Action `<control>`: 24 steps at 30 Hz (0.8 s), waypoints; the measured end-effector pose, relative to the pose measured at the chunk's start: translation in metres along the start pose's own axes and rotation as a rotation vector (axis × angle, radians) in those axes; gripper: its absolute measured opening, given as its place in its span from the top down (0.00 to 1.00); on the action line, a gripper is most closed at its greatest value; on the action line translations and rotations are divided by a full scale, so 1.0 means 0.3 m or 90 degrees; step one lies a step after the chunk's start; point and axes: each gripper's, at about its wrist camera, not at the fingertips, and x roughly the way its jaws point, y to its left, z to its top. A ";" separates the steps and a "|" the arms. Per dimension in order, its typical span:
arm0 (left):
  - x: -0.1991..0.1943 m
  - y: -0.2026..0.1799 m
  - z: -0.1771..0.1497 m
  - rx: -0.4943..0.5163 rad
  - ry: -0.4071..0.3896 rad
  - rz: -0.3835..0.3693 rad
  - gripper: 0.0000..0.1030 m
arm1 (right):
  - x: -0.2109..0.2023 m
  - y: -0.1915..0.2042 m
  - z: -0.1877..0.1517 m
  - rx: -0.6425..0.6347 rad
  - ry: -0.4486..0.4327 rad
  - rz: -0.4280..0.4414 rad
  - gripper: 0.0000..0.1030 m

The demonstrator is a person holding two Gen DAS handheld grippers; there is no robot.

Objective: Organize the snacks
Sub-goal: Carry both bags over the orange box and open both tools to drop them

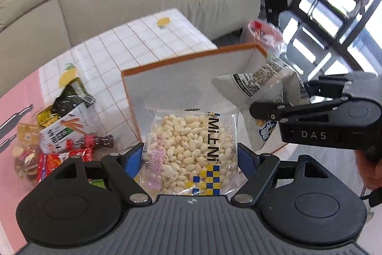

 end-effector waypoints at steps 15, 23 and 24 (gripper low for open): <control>0.266 -0.058 0.051 0.108 0.157 0.027 0.11 | 0.302 -0.067 -0.026 -0.040 0.166 0.000 0.53; 0.343 -0.060 0.054 0.116 0.193 0.011 0.07 | 0.397 -0.085 -0.043 -0.041 0.221 0.005 0.53; 0.349 -0.058 0.051 0.112 0.195 0.005 0.07 | 0.401 -0.087 -0.042 -0.038 0.223 0.007 0.53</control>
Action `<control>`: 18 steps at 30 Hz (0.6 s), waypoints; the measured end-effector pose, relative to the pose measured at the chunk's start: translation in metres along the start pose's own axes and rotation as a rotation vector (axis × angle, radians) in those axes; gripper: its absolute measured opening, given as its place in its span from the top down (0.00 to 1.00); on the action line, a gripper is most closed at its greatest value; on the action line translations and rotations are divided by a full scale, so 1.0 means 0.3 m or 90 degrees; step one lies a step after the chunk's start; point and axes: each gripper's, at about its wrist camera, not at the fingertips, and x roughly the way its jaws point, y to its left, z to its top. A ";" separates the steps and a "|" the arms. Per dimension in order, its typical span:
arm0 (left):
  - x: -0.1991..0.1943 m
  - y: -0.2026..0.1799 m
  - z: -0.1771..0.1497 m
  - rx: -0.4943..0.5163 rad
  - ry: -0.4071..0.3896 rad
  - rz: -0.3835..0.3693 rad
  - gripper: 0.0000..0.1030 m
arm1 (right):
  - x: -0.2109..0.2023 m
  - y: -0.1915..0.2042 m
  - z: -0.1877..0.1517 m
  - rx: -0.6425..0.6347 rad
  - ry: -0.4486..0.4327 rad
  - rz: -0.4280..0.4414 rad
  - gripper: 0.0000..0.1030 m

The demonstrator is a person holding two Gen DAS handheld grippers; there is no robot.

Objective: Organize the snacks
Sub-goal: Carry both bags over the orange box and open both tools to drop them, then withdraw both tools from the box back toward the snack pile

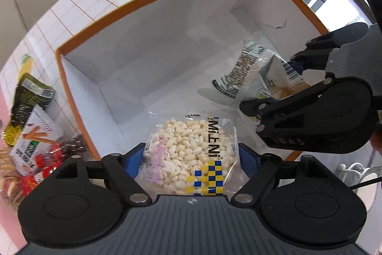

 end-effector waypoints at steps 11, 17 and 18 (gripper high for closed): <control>-0.015 0.004 -0.014 -0.013 -0.026 -0.007 0.00 | 0.045 -0.017 -0.012 0.020 0.016 0.005 0.51; -0.054 0.006 -0.032 -0.026 -0.045 -0.006 0.00 | 0.051 -0.030 -0.005 0.034 0.021 0.007 0.47; -0.059 0.005 -0.032 -0.027 -0.048 -0.003 0.00 | 0.048 -0.027 -0.006 0.034 0.022 0.005 0.44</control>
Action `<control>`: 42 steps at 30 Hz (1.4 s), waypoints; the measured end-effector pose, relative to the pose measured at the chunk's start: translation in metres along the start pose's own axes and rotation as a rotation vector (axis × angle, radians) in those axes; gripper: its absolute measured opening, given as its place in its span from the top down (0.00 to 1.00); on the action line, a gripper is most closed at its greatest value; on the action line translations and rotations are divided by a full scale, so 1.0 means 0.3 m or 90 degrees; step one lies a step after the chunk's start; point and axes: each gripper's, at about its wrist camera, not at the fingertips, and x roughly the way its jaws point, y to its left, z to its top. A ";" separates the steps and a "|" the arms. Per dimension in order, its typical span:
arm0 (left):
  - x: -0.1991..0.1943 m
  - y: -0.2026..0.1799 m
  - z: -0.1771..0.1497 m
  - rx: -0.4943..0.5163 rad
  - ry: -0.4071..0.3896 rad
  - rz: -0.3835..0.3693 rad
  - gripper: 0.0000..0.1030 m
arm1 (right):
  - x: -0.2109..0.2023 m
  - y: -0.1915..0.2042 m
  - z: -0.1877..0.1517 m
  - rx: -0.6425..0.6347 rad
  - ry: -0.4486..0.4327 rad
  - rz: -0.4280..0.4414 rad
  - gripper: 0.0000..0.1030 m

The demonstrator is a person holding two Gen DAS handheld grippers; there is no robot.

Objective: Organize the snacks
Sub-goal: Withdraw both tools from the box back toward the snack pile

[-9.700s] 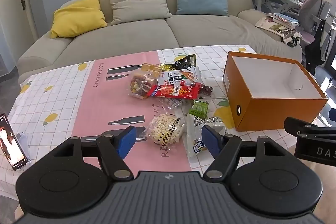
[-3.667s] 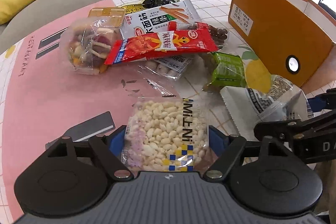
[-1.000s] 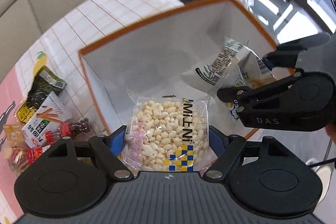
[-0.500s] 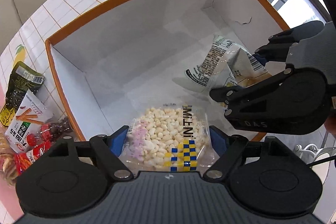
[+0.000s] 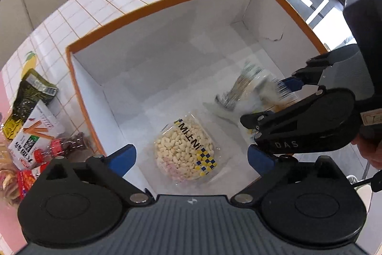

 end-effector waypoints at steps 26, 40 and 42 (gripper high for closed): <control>-0.370 0.249 -0.314 -0.231 -0.206 -0.057 0.27 | -0.332 0.126 -0.168 0.065 -0.190 -0.060 0.17; -0.490 0.435 -0.704 -0.316 -0.361 0.057 0.11 | -0.417 0.546 -0.328 0.055 -0.367 0.045 0.16; -0.505 0.468 -0.758 -0.326 -0.373 0.082 0.10 | -0.408 0.617 -0.339 0.040 -0.388 0.047 0.15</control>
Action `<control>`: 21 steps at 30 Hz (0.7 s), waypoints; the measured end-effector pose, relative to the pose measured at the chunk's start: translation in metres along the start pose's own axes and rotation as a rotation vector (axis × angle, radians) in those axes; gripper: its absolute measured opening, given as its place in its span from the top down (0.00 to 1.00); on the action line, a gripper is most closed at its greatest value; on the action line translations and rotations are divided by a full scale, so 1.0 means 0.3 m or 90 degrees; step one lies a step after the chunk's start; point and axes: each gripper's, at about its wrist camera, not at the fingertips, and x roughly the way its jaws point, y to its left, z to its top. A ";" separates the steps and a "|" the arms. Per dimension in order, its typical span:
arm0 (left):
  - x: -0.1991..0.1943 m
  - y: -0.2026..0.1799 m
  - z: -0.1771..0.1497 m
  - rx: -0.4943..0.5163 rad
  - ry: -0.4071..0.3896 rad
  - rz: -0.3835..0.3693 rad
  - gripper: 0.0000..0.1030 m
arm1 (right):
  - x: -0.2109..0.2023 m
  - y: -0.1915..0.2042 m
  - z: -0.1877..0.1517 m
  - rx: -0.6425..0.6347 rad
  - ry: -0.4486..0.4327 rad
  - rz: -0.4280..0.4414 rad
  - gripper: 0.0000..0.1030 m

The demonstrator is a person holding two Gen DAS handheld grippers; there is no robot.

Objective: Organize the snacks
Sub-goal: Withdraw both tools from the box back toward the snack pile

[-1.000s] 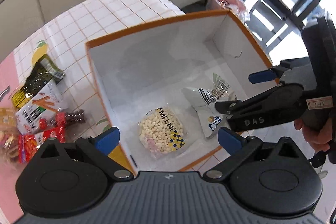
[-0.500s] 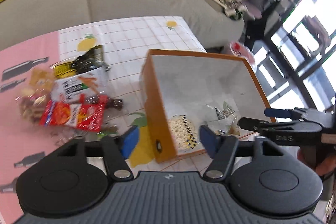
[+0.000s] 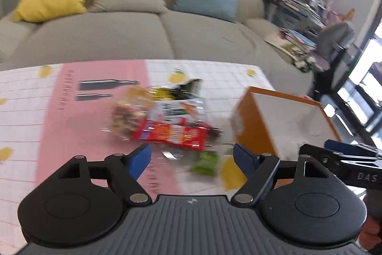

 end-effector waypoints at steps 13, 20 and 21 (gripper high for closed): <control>0.047 0.191 -0.073 -0.012 0.006 0.021 0.06 | 0.167 0.328 -0.118 -0.158 -0.037 -0.015 0.12; 0.138 0.228 -0.044 0.040 0.019 0.028 0.06 | 0.304 0.362 -0.117 -0.201 -0.024 -0.011 0.13; 0.157 0.235 -0.035 0.047 0.023 0.031 0.06 | 0.322 0.364 -0.113 -0.208 -0.023 -0.013 0.13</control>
